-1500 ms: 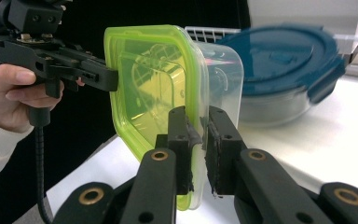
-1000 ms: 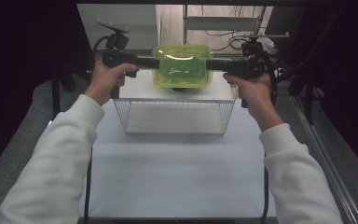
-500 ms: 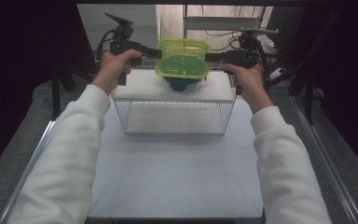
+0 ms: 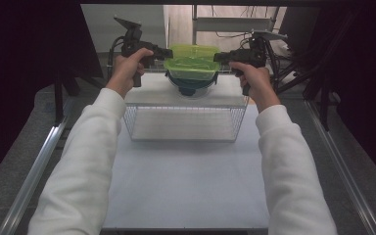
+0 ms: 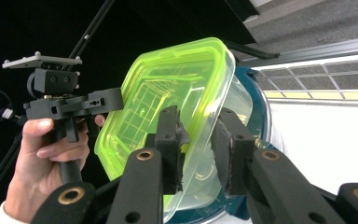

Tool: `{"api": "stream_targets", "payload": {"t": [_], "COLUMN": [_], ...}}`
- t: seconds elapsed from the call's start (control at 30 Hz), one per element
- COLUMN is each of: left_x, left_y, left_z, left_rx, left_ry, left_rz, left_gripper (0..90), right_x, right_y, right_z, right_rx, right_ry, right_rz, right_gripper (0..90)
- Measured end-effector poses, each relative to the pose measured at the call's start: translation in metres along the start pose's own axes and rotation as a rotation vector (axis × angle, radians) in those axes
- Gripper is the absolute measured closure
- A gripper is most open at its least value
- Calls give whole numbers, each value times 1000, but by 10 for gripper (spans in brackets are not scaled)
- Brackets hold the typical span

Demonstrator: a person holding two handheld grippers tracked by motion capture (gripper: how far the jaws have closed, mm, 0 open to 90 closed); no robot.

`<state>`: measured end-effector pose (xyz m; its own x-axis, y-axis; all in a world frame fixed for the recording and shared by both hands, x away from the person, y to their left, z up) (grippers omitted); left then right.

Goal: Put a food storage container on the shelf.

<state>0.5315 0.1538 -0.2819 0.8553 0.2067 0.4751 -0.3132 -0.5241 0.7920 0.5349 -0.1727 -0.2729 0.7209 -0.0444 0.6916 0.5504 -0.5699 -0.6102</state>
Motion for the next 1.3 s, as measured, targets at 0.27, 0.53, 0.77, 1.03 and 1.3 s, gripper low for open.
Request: {"api": "stream_targets", "payload": {"t": [0.27, 0.53, 0.77, 1.03, 1.3], "left_x": [0, -11, -57, -157, -240], "left_y": [-5, 4, 16, 12, -19], "left_z": [2, -21, -64, -101, -103], "left_rx": [55, 58, 81, 127, 153], "left_ry": [36, 140, 155, 159, 87], "left_rz": [36, 162, 289, 447, 467], "left_gripper": [539, 279, 224, 193, 201], "right_x": [-1, -4, -33, -128, -207], "right_y": [0, -15, -31, -44, -37], "right_z": [3, -19, -62, -100, -111], "right_rx": [-32, -58, -101, -128, -69], "right_ry": [10, 113, 134, 55, 25], "right_rz": [-19, -157, -372, -563, -585], "right_gripper": [564, 363, 312, 281, 282]}}
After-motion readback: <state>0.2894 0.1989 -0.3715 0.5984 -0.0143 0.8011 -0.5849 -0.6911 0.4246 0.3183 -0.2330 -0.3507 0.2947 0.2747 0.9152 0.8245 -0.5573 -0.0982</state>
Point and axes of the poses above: each handheld gripper's, and its own axes: z roughly forward along the jaws, x roughly out of its top, y roughly to its right, the point moved 2 cm from there along z, roughly forward along the jaws, and after that the axes turned 8 degrees about -z, right-handed, at the moved point
